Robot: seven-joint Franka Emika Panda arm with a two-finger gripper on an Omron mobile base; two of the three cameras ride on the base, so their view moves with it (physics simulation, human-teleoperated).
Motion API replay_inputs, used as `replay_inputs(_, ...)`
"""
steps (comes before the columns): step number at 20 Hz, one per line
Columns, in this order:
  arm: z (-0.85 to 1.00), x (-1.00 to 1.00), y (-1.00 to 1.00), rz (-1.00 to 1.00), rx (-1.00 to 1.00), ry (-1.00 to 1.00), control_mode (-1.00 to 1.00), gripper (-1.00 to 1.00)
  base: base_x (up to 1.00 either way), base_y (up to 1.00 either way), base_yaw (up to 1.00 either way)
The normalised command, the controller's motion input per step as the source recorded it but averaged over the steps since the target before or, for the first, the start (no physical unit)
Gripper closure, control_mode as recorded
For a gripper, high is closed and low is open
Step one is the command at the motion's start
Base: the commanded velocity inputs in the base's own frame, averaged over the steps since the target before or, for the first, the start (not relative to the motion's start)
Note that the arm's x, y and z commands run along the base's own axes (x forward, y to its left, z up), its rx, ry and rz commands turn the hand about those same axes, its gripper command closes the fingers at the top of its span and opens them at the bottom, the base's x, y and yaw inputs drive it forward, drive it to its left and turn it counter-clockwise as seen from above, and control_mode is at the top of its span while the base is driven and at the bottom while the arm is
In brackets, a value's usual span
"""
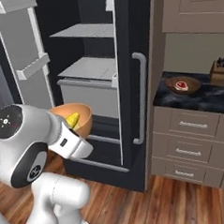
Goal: Place the bowl with the lemon wedge and corn on the second highest shelf of the fridge. Place the bowl with the steaks on the top shelf of the fridge.
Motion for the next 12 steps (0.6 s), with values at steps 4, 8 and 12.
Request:
replay_inputs(4, 0.00, 0.00, 0.00, 0.00, 0.00, 0.00, 1.00, 1.00, 0.09, 0.43, -0.07)
replay_inputs(8, 0.00, 0.00, 0.00, 0.00, 0.00, 0.00, 1.00, 1.00, 0.82, 0.51, 0.02)
replay_inputs(12, 0.00, 0.00, 0.00, 0.00, 0.00, 0.00, 1.00, 1.00, 0.87, 0.46, 0.01)
